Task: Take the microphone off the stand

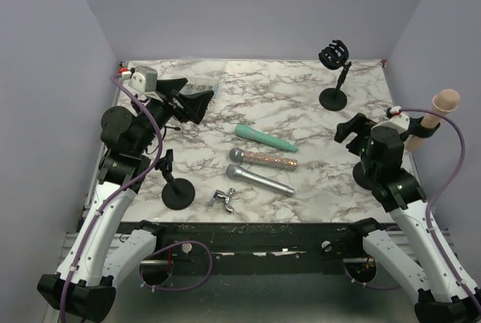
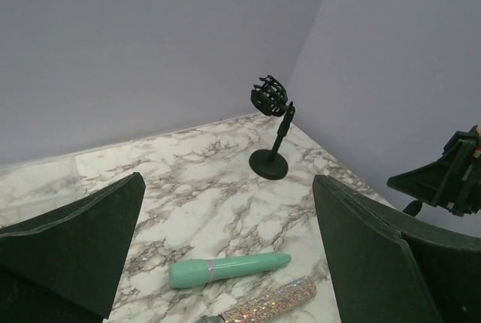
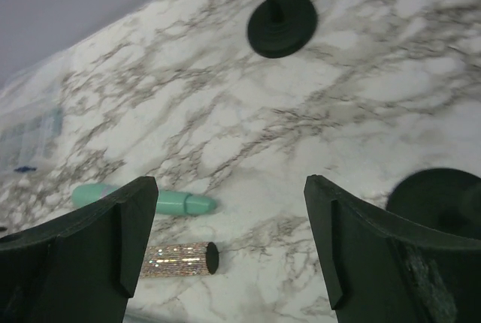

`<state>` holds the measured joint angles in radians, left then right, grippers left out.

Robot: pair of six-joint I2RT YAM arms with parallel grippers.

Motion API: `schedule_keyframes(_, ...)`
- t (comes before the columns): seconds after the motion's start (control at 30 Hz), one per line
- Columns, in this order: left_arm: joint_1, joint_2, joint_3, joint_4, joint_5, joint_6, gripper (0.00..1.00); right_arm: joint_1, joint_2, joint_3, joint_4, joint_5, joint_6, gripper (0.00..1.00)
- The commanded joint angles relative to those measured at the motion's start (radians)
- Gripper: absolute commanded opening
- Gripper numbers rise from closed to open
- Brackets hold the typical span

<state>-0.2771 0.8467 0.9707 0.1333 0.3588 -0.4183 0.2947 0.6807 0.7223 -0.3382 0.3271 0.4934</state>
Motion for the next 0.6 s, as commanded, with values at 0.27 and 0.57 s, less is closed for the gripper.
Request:
schedule_keyframes(0.27, -0.014, -0.011, -0.021, 0.025, -0.001, 0.001, 0.98, -0.003, -0.037, 0.011, -0.289, 0.682, 0.193, 0.83)
schedule_keyframes(0.57, -0.027, -0.008, -0.021, 0.012, -0.029, 0.033, 0.98, -0.003, 0.018, -0.14, -0.066, 0.854, 0.108, 0.83)
